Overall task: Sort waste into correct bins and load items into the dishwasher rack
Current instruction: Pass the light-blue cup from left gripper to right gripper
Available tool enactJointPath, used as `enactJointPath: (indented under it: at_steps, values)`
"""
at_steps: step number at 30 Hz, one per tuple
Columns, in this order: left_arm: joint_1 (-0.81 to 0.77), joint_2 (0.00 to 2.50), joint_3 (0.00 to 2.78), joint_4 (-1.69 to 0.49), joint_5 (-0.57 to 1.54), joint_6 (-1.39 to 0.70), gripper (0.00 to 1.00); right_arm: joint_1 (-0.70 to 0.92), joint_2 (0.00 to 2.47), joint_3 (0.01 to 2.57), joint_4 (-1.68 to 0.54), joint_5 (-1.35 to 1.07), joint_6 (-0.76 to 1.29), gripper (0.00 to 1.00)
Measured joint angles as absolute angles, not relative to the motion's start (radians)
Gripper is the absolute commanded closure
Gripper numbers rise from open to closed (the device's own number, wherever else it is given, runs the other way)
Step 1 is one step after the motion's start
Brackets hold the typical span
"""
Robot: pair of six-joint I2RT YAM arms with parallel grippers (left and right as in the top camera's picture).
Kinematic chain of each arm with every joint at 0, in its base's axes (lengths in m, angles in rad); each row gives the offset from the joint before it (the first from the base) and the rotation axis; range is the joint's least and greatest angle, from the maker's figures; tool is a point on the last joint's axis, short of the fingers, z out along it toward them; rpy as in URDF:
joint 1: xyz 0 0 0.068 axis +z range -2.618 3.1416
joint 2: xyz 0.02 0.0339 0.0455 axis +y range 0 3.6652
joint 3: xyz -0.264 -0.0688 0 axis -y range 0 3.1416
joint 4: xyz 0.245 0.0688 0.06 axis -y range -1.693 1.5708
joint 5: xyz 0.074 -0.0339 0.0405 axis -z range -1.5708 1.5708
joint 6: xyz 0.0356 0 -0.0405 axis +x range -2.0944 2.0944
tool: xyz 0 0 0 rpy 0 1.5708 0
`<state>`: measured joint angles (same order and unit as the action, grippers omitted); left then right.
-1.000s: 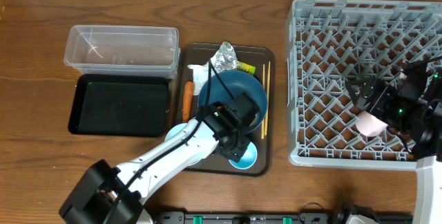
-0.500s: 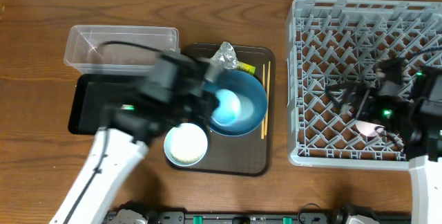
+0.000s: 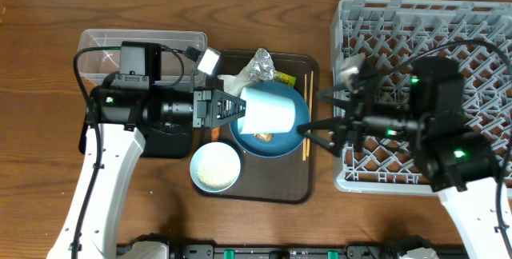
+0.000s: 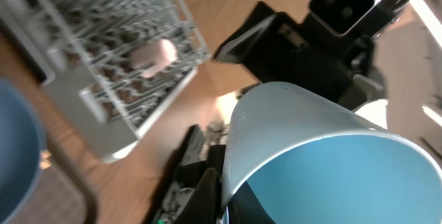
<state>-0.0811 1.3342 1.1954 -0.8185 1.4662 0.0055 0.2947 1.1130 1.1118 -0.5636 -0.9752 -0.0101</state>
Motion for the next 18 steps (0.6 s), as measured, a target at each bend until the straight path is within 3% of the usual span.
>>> enactJointPath:
  at_steps: [10,15,18]
  values:
    - [-0.081,1.334,1.195,-0.818,1.54,0.009,0.94,0.455,1.208,1.112,-0.385,-1.026,-0.016,0.19]
    - [-0.081,1.334,1.195,-0.818,1.543,0.009,0.94,0.458,1.209,1.112,-0.349,-1.047,-0.018,0.1]
    - [-0.081,1.334,1.195,-0.818,1.543,0.009,0.94,0.458,1.209,1.112,-0.331,-1.054,-0.02,0.11]
